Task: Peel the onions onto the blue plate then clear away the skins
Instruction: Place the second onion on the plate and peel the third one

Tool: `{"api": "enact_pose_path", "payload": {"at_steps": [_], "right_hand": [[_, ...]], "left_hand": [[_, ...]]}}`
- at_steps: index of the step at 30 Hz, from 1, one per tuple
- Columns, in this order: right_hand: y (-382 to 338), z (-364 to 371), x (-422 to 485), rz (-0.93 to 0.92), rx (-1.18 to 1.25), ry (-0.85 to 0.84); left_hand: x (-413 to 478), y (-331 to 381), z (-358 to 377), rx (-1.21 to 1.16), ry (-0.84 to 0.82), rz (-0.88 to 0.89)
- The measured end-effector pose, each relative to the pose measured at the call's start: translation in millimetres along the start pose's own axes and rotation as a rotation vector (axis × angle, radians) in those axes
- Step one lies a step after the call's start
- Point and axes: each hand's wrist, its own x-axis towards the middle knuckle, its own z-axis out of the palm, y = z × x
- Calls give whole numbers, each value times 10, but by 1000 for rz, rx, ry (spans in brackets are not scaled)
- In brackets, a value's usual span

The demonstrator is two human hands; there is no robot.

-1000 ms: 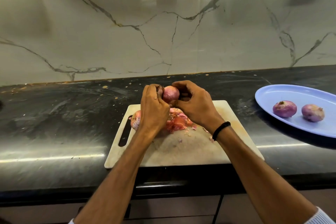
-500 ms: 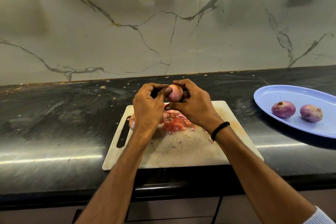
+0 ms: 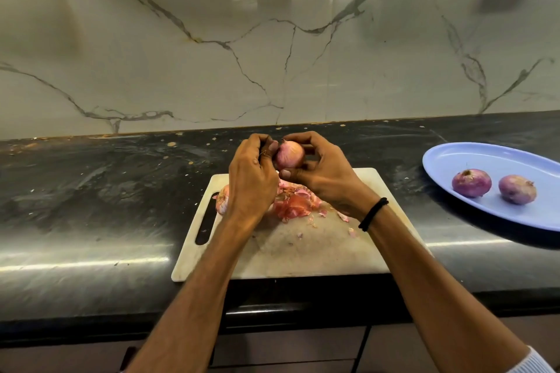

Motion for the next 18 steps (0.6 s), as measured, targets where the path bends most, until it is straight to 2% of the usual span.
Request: {"api": "enact_pose_path", "payload": {"at_steps": [3,7,12,18], "right_hand": [[43,8,33,12,-88,72],[87,-100,72,55,-70,187],[90,-106,74,40,40,119],[69,-89,74,-11,-22,87]], "left_hand": [[-8,32,-27,-41,2,0],[-20,48,-36,-151,35,-14],[-1,-16,-47,-63,32,27],[-23,12,6,-29,27,80]]}}
